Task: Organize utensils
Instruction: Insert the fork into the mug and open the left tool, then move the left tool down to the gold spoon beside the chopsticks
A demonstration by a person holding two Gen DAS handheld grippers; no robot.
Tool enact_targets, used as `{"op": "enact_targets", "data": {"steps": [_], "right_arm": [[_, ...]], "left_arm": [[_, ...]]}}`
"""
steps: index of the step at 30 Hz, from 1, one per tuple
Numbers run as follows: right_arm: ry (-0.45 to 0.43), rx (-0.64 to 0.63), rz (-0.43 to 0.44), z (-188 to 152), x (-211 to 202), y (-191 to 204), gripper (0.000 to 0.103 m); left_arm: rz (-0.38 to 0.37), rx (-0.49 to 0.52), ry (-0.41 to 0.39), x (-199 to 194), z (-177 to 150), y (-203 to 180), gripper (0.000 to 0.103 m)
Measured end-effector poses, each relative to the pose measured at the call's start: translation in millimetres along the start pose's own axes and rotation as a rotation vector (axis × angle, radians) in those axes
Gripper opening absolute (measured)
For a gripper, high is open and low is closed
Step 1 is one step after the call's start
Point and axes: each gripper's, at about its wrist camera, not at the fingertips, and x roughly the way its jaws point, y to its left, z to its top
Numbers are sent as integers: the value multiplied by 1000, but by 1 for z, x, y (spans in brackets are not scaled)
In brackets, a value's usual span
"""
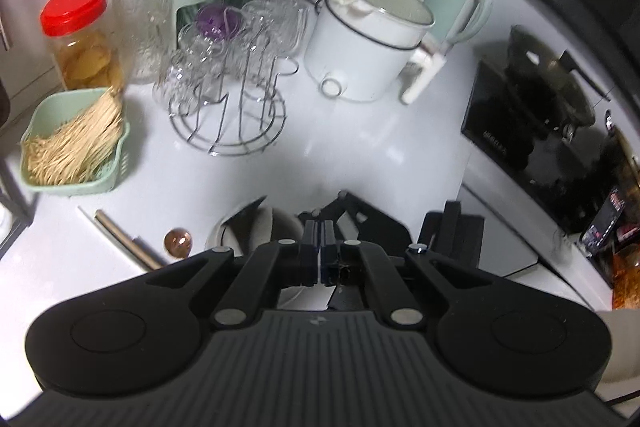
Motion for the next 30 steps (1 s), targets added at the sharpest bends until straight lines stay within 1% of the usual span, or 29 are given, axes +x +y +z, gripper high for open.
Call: {"op": "enact_targets", "data": {"steps": [3,7,9,12,17,18,19,21,22,23,25,27,29,30], "right_arm": [[-1,1,-2,0,0,0,92],[0,1,-3,0,0,0,92],[0,2,-4,0,1,-1,92],[0,2,-4,0,1,-1,92],[3,3,-4,1,1,-2,92],[4,2,-5,1,1,-2,92],[6,3,-5,1,1,-2,92],[8,5,-6,1,1,-2,92],[8,6,-7,1,1,-2,92],[8,7,-7,1,1,-1,92],[12,9,-9,2,1,-1,92],[15,10,-11,2,1,-1,92],[13,12,-16,1,1,-1,92],[10,16,-19,1,1,-1,92]], "left_arm": [[14,-31,23,4,-3,7,1],[-5,-63,1,-1,-7,14,2],[-5,-75,-19,-5,-9,15,2],[-11,-102,-60,-15,-14,16,7],[-3,-126,-166,-49,-24,10,12],[9,-131,-187,-57,-25,9,18],[23,-132,-212,-65,-27,7,29],[38,-138,-263,-81,-33,6,40],[34,-143,-279,-87,-37,8,43],[36,-153,-291,-91,-40,11,43],[70,-185,-308,-98,-49,19,43],[88,-230,-314,-103,-61,31,43],[89,-280,-314,-104,-76,44,44],[62,-301,-323,-105,-83,50,49]]}}
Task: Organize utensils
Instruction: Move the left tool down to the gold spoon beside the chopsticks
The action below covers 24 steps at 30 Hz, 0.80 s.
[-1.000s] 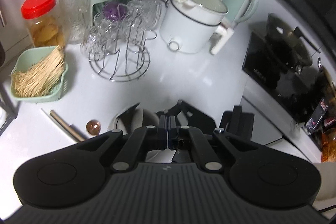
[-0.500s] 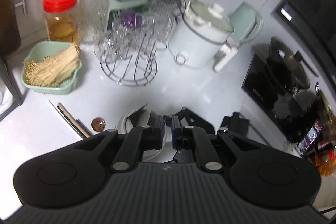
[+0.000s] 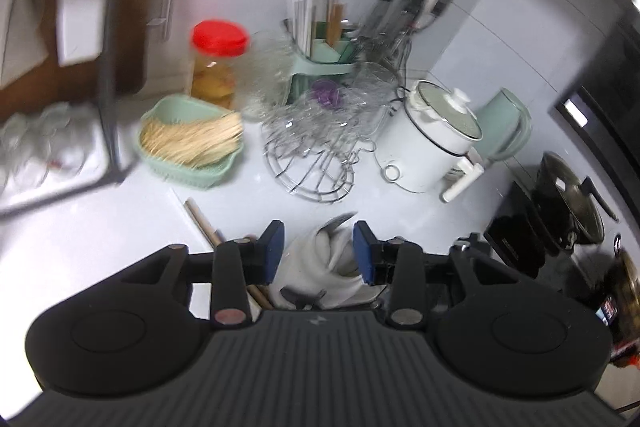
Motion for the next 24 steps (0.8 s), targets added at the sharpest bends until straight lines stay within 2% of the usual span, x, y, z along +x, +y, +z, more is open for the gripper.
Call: {"op": "enact_targets", "data": {"steps": [1,3,7,10,16,20,24], "right_arm": [[-5,-1,-2,-1,0,0,92],[-3,10,-11,-1,-1,0,92],[15,34,-40,1,0,-1,92],[23,41,-51,2,0,-2,92],[24,67,-76,-1,-2,-6,92],[26,74,-86,-3,-4,-12,92],[30,67,-78,-5,-6,-18,92]], "left_arm": [[-20,-31,0,-1,-5,8,49],[23,-66,21,0,-14,20,49],[-11,-90,22,-5,-28,36,49],[-3,-87,39,0,-38,47,49],[7,-90,98,39,-54,62,49],[30,-52,125,69,-58,67,48],[59,-15,114,100,-54,67,48]]}}
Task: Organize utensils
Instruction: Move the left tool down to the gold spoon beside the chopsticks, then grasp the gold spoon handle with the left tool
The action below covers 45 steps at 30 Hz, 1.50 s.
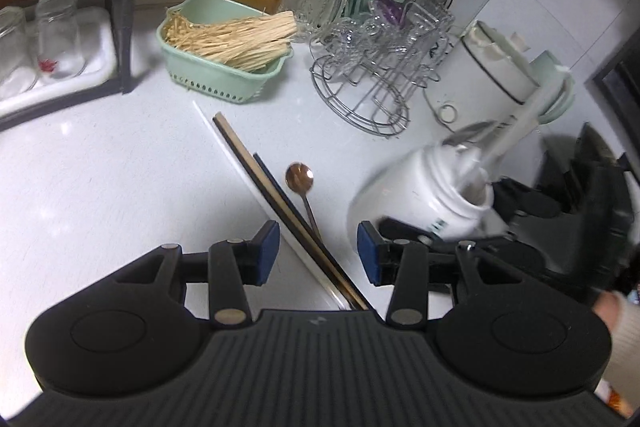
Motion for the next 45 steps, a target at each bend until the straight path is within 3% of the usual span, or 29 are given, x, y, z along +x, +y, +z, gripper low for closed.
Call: {"op": "enact_targets", "data": {"steps": [5,12,19,28,45], "right_arm": [[16,-35,31,-1,-2,-9,92],[8,-34,35,-11,-10,-28,92],[8,-68,71,-17,-16,-39,92],[13,-84,89,-16,-15,-41,92],[26,-85,94,-14,-14,-42,92]], "left_arm": [[38,48,-7,36,11,-8,48],[94,189,2,82,20,-29,48],[192,295,7,117,25,-45,47],[242,256,10,135,31,-44,37],[298,235,60,142,31,-45,33]]}}
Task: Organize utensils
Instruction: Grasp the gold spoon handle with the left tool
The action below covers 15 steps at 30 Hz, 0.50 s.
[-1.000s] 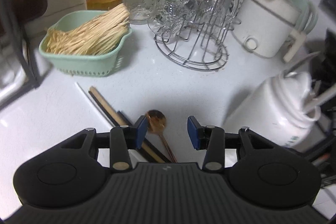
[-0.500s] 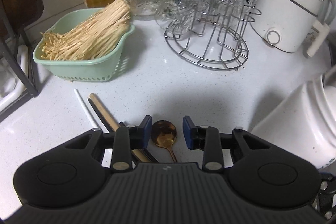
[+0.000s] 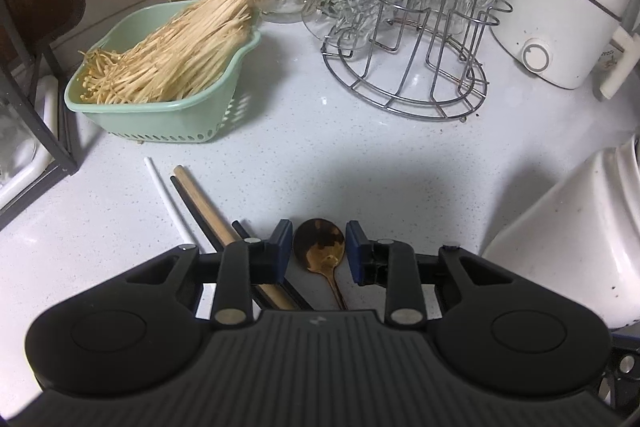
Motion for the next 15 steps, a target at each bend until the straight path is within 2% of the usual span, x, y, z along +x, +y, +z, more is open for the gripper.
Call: {"op": "enact_targets", "data": {"steps": [6,15], "right_arm": [[-1,3,-2,0,0,1,92],[-6,13,-12,0,0,2,92]], "left_arm": [[-6,-21,16,-4,0,0,33],[6,-90,-42,-43,3,4,33]]}}
